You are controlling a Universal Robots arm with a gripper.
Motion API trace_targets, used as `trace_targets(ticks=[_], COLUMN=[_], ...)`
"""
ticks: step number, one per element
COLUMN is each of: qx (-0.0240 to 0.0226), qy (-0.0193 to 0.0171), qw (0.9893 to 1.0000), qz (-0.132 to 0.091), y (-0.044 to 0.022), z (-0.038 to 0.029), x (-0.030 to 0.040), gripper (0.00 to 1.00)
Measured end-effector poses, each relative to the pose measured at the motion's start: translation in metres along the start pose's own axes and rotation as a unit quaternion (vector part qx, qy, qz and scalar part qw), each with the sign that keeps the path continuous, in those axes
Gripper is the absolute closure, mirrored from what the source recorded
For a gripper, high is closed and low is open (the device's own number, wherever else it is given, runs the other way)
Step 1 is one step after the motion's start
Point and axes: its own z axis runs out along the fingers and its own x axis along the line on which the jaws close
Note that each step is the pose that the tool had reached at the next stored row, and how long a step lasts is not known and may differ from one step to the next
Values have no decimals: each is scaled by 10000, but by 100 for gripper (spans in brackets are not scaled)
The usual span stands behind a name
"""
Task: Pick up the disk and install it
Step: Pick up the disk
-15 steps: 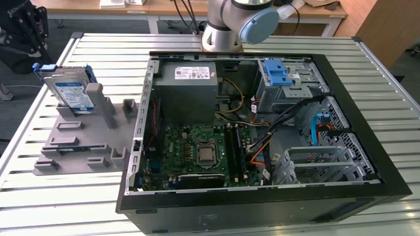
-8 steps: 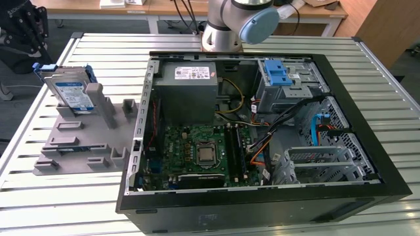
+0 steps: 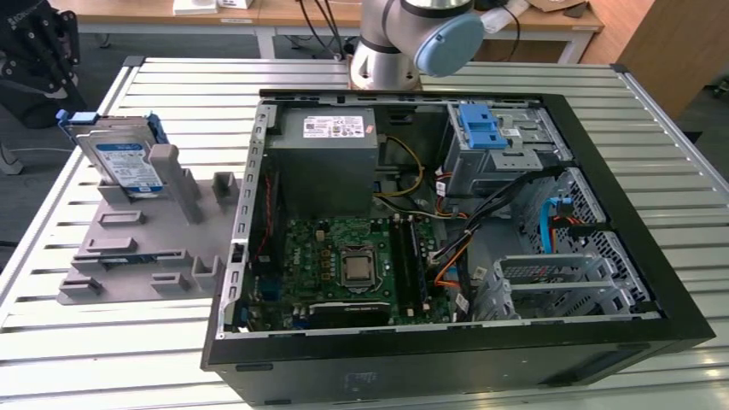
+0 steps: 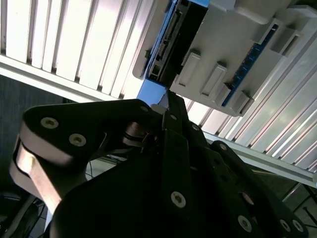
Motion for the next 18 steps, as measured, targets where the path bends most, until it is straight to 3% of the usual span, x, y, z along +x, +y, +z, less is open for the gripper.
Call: trace_targets(ticks=[5,8,9,12,18], qx=[1,0,0,-1,-1], qy=[0,1,1,2,3], qw=[10000,9999,9999,9998,9998], qz=[-5,-104,-158,-215,-215], y=[75,77,77,78,79], z=[19,30,35,42,42], x=[-19,-30,-33,-40,-41], gripper=[89,71,71,58,58])
